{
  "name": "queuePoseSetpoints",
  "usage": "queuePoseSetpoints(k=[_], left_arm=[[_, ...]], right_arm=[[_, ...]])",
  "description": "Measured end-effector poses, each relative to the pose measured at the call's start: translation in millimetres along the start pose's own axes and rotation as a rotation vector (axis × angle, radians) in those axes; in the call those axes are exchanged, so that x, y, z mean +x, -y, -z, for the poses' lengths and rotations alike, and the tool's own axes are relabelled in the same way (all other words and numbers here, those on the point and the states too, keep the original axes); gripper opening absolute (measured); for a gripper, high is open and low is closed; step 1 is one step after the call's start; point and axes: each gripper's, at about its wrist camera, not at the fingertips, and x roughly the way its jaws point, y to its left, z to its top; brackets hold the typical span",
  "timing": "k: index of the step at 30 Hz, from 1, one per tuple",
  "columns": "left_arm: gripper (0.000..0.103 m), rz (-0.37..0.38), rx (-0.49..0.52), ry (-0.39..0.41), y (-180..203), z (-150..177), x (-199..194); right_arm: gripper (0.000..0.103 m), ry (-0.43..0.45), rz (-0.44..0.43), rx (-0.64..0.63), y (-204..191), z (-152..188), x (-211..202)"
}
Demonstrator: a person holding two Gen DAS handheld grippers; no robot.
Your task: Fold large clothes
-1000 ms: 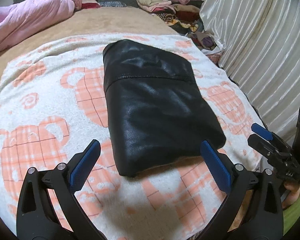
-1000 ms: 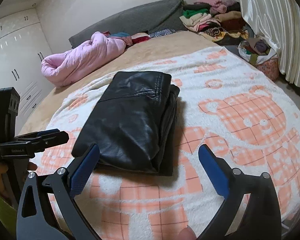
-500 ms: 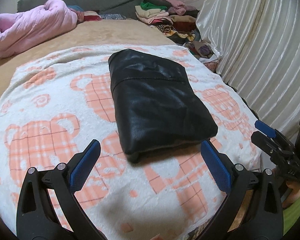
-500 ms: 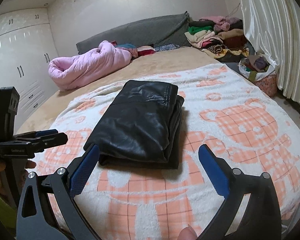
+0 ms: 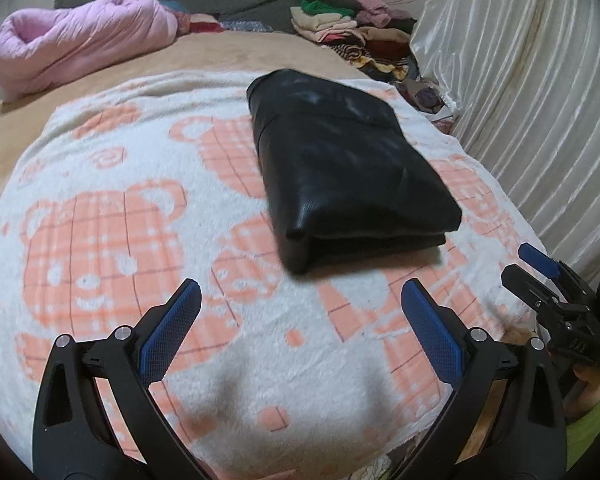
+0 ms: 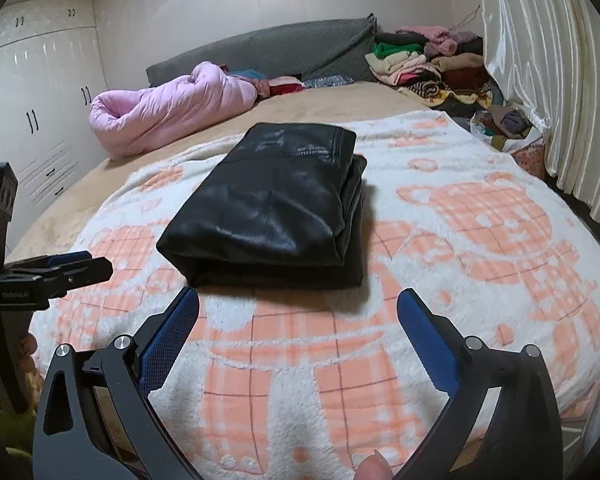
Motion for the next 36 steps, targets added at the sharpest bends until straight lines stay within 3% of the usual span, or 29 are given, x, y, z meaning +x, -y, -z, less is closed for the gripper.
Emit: queuePoseSetpoints(k=[36], left_arm=[[0.094, -0.025, -0.004, -0.004, -3.2, 3.6, 1.6]], right_arm=[[0.099, -0.017, -0.01, 0.005, -0.3, 3.5, 5.2]])
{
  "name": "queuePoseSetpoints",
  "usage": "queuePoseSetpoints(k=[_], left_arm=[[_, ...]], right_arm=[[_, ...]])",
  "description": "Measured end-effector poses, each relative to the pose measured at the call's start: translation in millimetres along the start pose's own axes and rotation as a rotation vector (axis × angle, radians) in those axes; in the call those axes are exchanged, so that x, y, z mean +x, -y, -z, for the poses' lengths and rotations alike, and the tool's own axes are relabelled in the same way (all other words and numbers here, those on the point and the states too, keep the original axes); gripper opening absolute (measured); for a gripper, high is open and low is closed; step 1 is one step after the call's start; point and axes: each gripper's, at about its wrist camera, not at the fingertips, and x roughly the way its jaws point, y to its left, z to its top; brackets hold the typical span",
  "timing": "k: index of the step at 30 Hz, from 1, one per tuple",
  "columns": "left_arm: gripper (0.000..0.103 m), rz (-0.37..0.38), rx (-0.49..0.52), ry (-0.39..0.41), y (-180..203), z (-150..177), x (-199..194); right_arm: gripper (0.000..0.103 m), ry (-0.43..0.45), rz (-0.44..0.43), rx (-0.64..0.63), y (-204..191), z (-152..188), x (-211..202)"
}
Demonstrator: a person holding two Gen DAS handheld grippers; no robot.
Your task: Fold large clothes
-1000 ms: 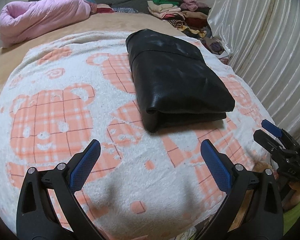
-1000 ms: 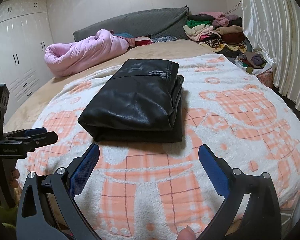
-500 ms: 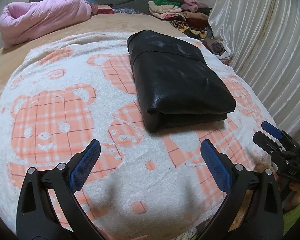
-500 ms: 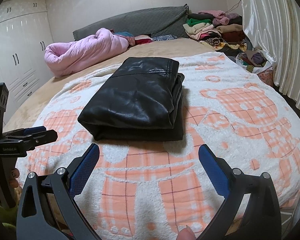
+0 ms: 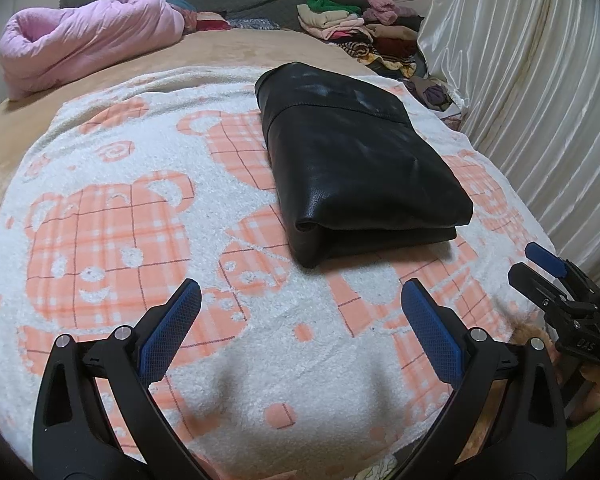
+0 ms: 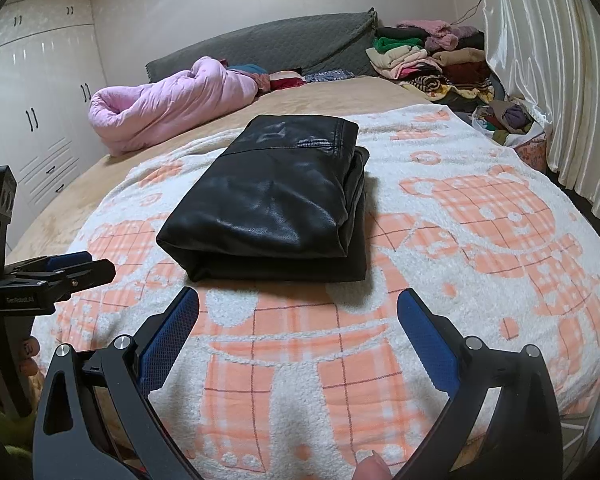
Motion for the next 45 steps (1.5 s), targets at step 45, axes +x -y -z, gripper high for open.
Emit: queuePoseSetpoints(k=[45], left_arm=[[0.094, -0.013, -0.001, 0.009, -0.2, -1.2, -6.0]], right_arm=[[0.099, 0.005, -0.005, -0.015, -3.9, -2.1, -2.5]])
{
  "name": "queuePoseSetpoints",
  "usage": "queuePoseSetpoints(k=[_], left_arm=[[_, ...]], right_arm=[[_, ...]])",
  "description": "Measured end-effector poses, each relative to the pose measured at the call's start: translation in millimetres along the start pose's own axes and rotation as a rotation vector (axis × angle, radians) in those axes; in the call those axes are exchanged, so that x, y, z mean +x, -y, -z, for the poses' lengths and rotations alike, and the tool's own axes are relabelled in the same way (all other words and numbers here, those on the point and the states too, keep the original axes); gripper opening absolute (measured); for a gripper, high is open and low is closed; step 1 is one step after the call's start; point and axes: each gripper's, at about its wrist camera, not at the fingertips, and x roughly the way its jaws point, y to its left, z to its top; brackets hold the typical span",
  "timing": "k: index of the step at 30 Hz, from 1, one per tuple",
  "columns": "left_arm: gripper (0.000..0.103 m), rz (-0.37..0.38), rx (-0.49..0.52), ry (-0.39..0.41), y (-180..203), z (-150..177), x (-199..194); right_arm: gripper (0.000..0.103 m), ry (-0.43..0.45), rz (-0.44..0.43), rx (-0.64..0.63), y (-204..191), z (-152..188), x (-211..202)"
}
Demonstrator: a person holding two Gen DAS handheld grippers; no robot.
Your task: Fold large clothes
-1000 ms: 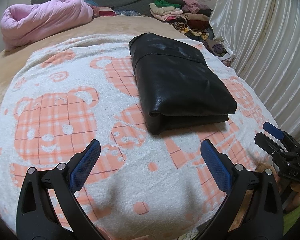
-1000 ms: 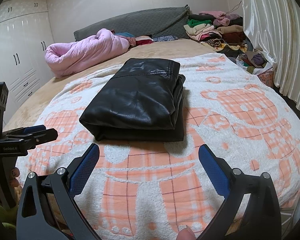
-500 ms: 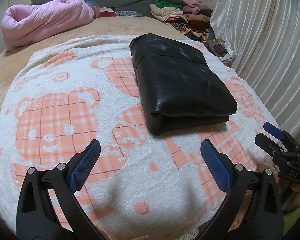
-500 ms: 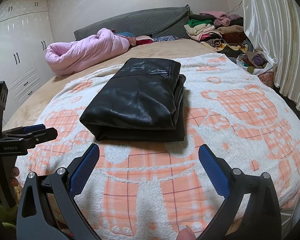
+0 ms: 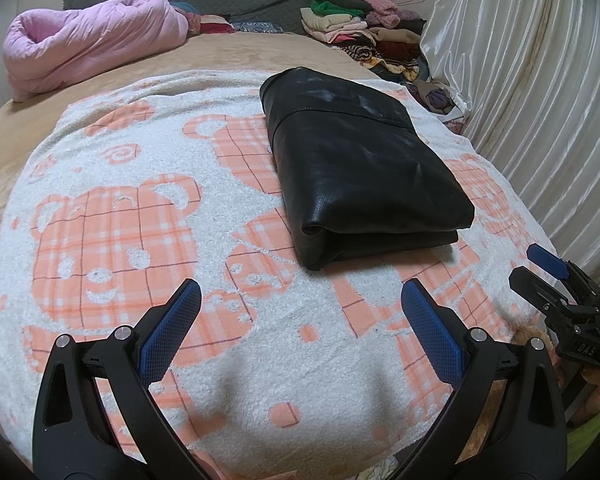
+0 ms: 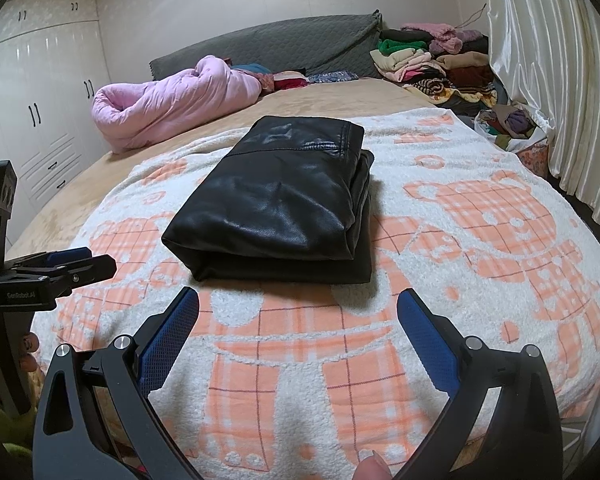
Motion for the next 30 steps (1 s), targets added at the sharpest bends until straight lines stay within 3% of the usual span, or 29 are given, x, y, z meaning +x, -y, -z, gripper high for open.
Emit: queuePoseSetpoints(k=[22, 27, 30], left_arm=[[0.094, -0.006, -0.002, -0.009, -1, 1, -3], [0.094, -0.036, -0.034, -0.028, -12, 7, 0], [0.094, -0.054, -0.081, -0.027, -31, 7, 0]], right_arm=[[0.099, 0.0, 0.009, -0.002, 2, 0, -2], [0.099, 0.021, 0.057, 0.048, 26, 3, -17], [0.099, 0.054, 0.139, 0.129, 71, 9, -38]])
